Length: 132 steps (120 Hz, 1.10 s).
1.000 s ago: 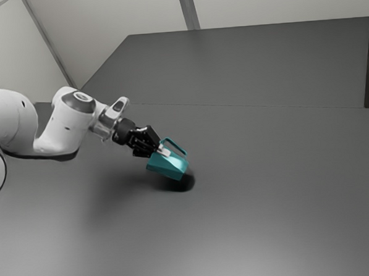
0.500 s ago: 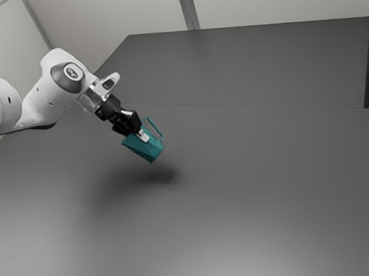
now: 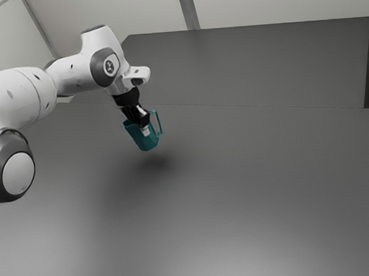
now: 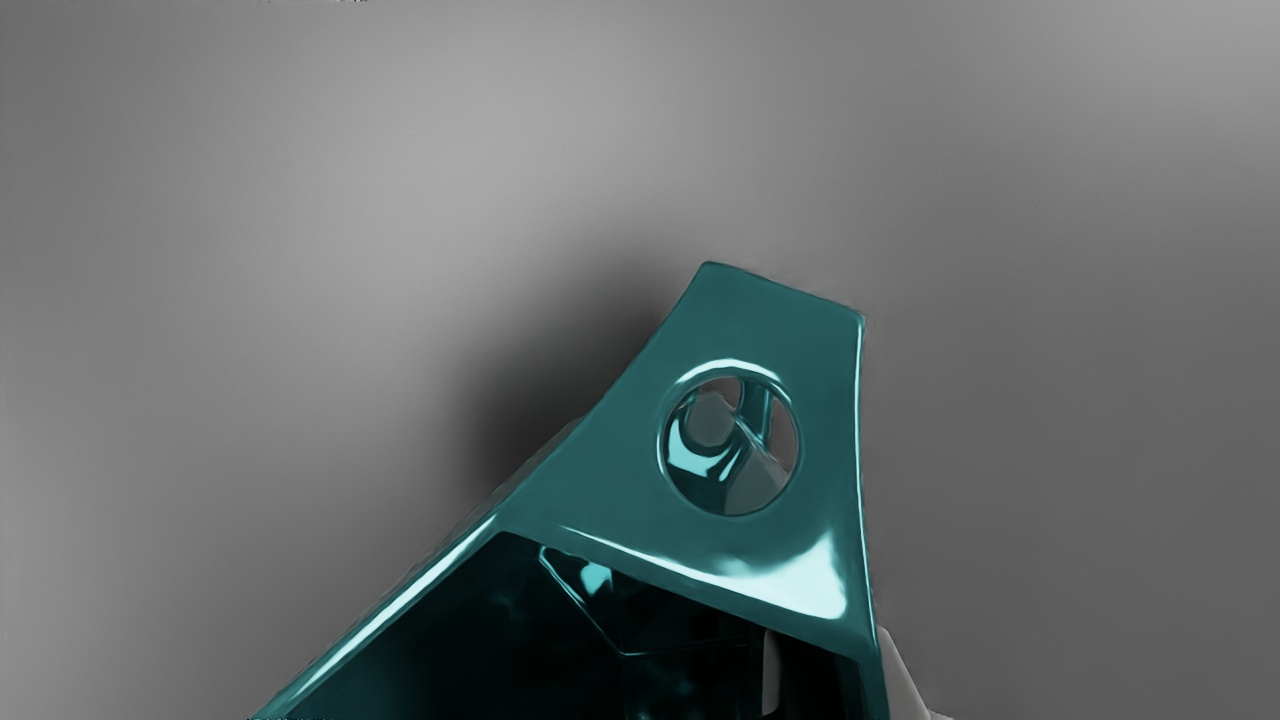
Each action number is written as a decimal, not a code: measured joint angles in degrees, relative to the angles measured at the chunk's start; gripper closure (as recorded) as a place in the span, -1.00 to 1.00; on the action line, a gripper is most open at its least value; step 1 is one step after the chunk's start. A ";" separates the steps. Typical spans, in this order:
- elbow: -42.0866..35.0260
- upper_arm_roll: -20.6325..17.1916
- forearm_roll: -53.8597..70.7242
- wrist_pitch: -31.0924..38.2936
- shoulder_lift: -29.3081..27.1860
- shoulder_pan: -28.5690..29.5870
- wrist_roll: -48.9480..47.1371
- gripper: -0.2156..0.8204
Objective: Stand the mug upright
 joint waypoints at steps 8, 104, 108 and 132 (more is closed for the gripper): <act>0.69 -0.49 2.05 0.70 1.38 -0.27 -0.06 0.92; 1.21 -1.68 10.21 8.36 8.76 -1.73 -0.75 0.93; 1.17 -1.67 10.26 8.51 8.79 -1.75 -0.76 0.87; 1.04 -1.61 10.03 8.86 8.55 -2.03 -0.40 0.05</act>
